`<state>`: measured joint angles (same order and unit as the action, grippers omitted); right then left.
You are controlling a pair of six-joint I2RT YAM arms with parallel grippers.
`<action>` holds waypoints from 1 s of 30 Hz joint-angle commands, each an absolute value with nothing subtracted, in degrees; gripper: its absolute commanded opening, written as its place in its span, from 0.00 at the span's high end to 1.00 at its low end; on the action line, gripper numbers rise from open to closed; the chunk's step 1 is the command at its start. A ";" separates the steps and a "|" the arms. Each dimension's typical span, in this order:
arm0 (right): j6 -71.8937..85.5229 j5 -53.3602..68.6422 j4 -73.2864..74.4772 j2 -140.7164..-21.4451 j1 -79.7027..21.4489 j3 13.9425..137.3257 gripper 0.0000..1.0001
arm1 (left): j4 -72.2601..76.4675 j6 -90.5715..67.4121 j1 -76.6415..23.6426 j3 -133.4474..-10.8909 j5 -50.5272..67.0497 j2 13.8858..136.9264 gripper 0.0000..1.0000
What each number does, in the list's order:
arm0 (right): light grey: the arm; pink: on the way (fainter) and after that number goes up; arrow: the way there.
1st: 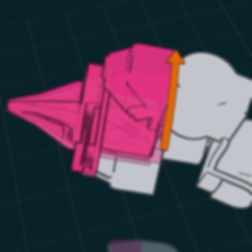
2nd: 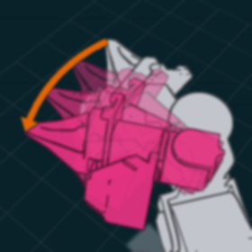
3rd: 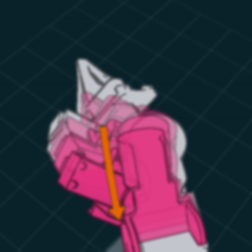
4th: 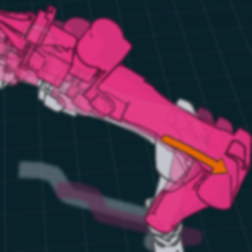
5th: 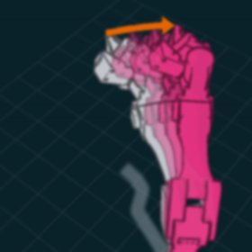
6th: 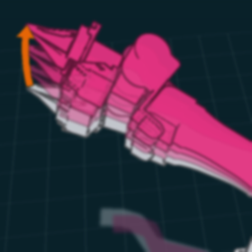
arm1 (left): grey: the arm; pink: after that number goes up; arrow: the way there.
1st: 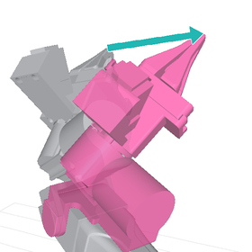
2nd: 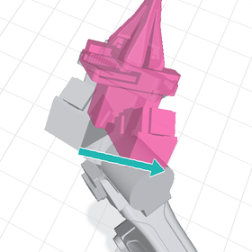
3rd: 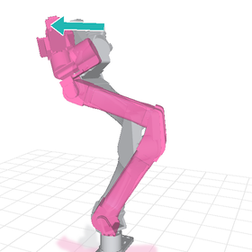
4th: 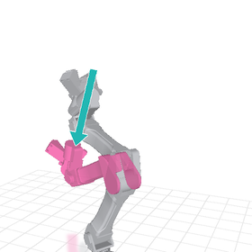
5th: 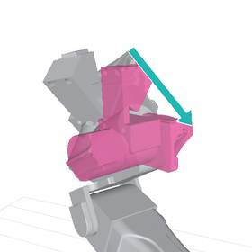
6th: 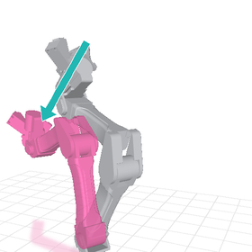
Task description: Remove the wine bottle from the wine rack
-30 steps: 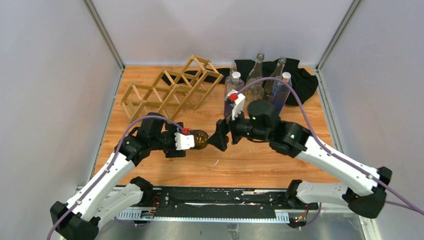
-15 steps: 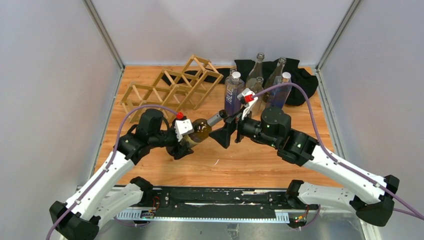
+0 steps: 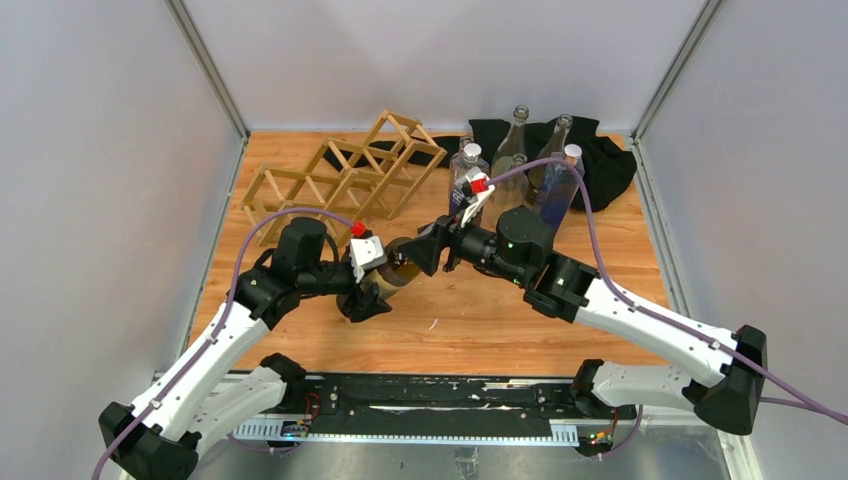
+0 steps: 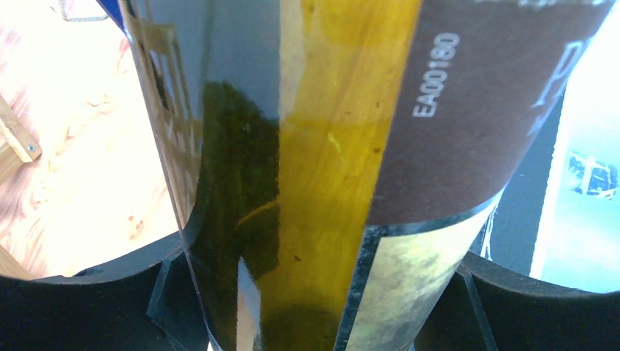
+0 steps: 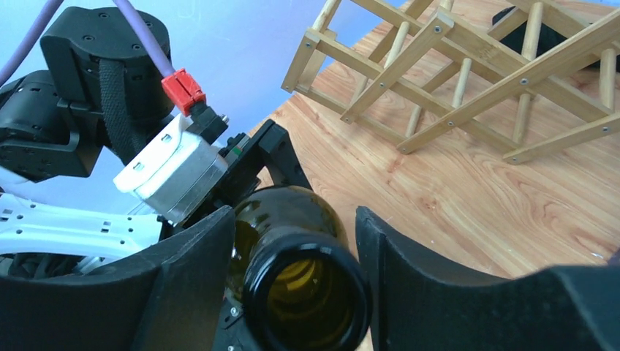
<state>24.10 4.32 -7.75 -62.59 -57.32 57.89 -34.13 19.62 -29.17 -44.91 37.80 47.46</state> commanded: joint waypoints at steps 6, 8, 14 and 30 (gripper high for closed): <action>27.09 1.89 -14.85 -64.51 -56.73 57.38 0.90 | -30.96 18.30 -29.42 -48.43 39.85 47.43 0.59; 27.00 1.39 -12.66 -64.60 -56.70 58.08 1.00 | -31.36 17.27 -29.42 -48.89 37.85 47.77 0.22; 23.36 0.11 -3.64 -62.93 -56.00 60.43 1.00 | -35.35 20.10 -29.36 -51.15 34.50 48.51 0.00; 9.66 -14.88 16.97 -54.49 -51.02 60.12 1.00 | -36.75 24.06 -15.79 -51.59 24.13 51.19 0.00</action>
